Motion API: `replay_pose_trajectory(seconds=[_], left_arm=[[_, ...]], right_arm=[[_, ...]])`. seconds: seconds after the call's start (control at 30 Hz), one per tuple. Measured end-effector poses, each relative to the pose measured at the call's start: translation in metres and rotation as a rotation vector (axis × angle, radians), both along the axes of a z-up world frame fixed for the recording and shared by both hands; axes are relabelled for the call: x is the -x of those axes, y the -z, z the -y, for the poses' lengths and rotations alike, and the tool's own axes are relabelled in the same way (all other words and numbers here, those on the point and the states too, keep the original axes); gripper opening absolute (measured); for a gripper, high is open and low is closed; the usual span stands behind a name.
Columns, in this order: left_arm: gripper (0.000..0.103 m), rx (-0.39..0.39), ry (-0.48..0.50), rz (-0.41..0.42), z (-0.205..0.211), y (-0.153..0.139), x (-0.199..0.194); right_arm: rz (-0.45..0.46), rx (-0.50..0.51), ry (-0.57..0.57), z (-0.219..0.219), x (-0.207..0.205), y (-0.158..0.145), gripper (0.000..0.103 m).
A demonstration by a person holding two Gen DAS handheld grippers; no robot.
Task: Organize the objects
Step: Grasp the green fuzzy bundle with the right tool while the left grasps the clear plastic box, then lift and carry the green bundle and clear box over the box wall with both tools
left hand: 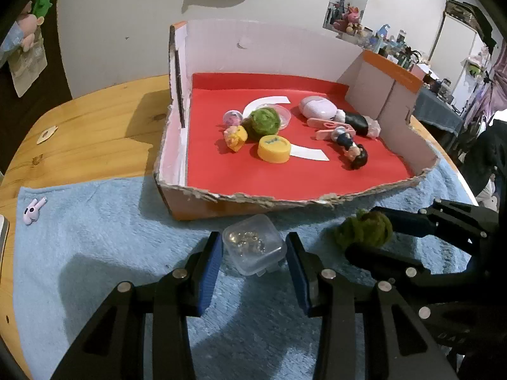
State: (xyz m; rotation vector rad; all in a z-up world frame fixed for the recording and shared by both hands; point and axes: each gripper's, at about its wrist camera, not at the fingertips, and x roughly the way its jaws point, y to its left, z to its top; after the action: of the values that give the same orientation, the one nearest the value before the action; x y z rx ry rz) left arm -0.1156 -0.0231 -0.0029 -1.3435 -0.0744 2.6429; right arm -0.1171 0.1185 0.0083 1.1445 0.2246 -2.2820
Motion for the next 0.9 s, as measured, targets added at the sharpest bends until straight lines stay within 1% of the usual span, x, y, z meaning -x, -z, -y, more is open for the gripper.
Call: replay_pose_trajectory(seconds=[0.37, 0.6, 0.9], left_arm=[[0.043, -0.017, 0.004, -0.017, -0.002, -0.012, -0.016], [0.043, -0.034, 0.018, -0.061, -0.005, -0.030, -0.028], [0.043, -0.041, 0.035, -0.101, -0.012, -0.048, -0.023]], right_arm=[[-0.008, 0.035, 0.003, -0.008, -0.011, -0.011, 0.040], [-0.022, 0.065, 0.006, -0.013, -0.019, -0.023, 0.040], [-0.053, 0.093, 0.010, -0.016, -0.021, -0.042, 0.040]])
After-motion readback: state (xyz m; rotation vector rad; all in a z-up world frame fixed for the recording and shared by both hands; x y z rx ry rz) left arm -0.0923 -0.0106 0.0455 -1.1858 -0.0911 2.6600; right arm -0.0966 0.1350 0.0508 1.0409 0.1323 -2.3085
